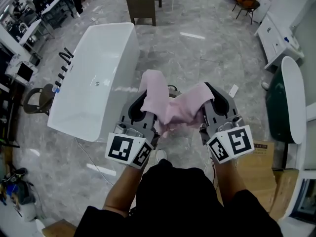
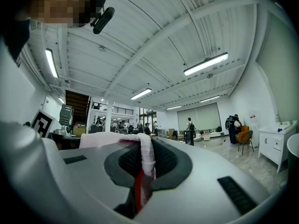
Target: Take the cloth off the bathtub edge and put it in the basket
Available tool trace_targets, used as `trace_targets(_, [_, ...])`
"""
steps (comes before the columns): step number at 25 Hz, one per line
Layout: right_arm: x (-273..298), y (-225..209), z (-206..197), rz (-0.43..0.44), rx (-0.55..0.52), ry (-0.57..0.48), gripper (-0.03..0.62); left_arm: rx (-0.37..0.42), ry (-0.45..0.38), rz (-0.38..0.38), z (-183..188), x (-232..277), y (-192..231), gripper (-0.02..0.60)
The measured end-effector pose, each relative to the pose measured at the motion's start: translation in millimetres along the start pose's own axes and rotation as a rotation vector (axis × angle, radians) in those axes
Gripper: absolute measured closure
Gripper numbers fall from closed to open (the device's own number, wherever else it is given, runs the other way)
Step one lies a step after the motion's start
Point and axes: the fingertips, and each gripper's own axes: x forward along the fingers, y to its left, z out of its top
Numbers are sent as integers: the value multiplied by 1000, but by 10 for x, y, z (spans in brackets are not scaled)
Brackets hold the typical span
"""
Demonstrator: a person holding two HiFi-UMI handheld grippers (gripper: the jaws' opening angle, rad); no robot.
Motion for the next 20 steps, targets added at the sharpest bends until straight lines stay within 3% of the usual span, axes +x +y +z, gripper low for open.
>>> trace_targets(10, [555, 15, 33, -49, -50, -12, 557, -2, -1, -73, 7, 318, 401, 548])
trace_targets(20, [854, -165, -25, -22, -28, -32, 557, 8, -4, -32, -9, 626, 602, 548])
